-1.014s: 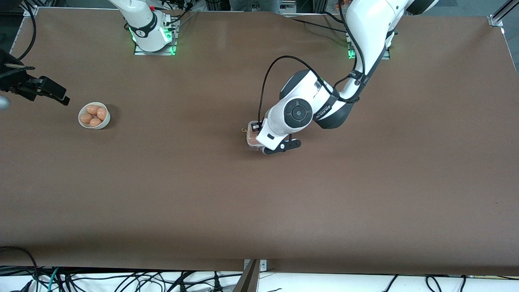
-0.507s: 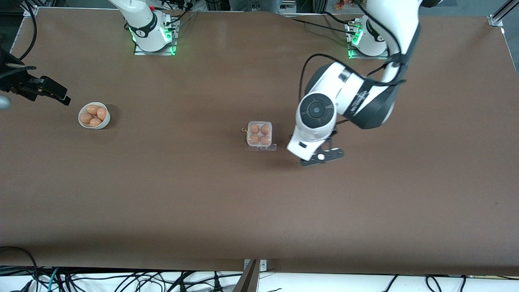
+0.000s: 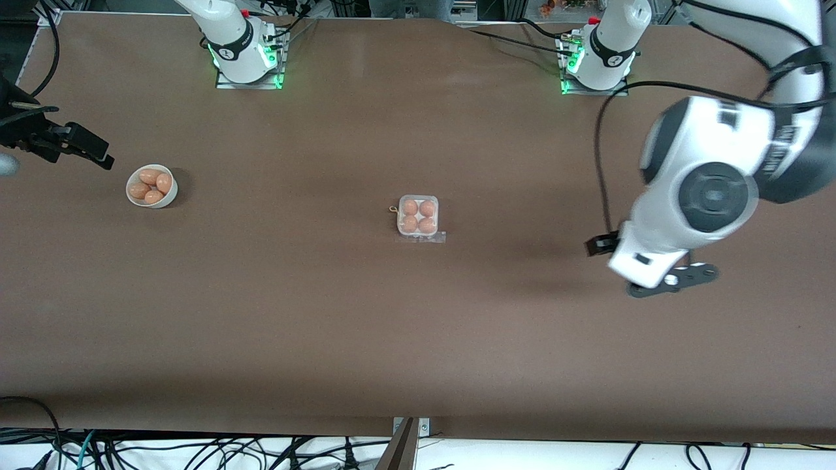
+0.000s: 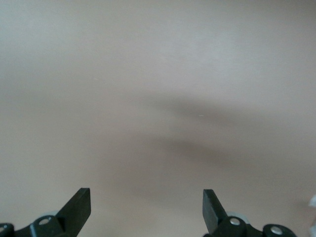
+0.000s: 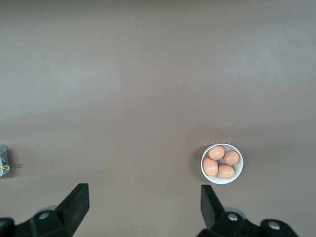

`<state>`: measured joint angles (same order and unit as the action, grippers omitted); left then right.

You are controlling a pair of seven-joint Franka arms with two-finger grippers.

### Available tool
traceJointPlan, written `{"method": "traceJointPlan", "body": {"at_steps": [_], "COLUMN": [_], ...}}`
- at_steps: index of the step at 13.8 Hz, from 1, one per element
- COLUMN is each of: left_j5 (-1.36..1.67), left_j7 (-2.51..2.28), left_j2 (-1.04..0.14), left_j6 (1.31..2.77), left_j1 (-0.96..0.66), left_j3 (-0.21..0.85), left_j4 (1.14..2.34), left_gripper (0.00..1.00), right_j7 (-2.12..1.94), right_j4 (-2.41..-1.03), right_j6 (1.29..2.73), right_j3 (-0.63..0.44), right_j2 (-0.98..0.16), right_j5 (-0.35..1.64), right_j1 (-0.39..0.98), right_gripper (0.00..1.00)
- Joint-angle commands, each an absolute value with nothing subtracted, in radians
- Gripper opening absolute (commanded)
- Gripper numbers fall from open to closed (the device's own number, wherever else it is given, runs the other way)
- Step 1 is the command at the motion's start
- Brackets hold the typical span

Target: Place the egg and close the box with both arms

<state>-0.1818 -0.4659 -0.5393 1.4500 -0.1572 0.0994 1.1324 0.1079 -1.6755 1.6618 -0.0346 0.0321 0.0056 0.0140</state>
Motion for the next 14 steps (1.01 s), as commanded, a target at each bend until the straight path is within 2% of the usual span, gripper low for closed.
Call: {"method": "traceJointPlan", "body": {"at_steps": [1, 5, 10, 14], "left_j5": [-0.206, -0.201, -0.161, -0.068], "left_j7": [-0.338, -0.157, 0.069, 0.084], "left_j2": [-0.497, -0.411, -0.289, -0.144], "left_j6": [1.420, 1.425, 1.486, 1.643], "left_j1": [-0.085, 0.004, 0.034, 0.054], "left_j3": [0.112, 0.107, 0.032, 0.005], "left_j4": [1.134, 1.184, 1.279, 1.500], "left_gripper": [1.00, 1.00, 1.00, 1.00], "right_j7": [0.103, 0.103, 0.101, 0.101], "right_j4": [-1.655, -1.655, -1.655, -1.655], "right_j6": [1.655, 1.655, 1.654, 1.655], "right_j3": [-0.028, -0.028, -0.028, -0.028], "right_j2": [0.026, 0.026, 0.026, 0.026], "right_j5": [0.009, 0.009, 0.011, 0.011], "right_j1": [0.008, 0.008, 0.008, 0.008], "right_gripper": [1.00, 1.00, 1.00, 1.00]}}
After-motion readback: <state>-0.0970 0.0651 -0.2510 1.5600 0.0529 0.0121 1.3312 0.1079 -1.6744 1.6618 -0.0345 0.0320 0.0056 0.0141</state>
